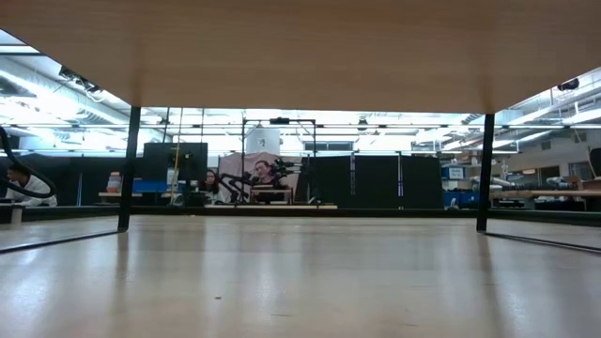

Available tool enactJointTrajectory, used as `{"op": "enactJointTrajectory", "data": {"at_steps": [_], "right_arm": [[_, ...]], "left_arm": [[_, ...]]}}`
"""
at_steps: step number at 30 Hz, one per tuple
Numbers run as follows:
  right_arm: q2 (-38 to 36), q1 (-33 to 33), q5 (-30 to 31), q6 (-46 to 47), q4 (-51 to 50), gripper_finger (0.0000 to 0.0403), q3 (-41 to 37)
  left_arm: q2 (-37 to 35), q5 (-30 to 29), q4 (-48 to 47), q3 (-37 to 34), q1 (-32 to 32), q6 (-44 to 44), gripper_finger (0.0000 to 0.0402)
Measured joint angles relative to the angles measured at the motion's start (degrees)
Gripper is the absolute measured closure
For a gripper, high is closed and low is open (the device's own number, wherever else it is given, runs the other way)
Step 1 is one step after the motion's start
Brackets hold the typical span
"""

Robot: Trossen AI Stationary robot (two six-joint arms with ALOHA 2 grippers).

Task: Place coffee mugs
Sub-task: Put the blue white mug on the shelf

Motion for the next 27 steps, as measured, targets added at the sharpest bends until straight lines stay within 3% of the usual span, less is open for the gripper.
{"op": "enactJointTrajectory", "data": {"at_steps": [4,27], "right_arm": [[0.18,0.00,-0.24,0.08,-0.19,0.0376,-0.07],[-0.70,-0.10,-0.16,-0.97,0.44,0.0375,0.96]], "left_arm": [[-0.37,-0.13,-0.04,-0.02,-0.49,0.00,0.0246],[-4.37,-3.35,-0.96,-0.02,-4.97,-1.90,0.0246]]}}
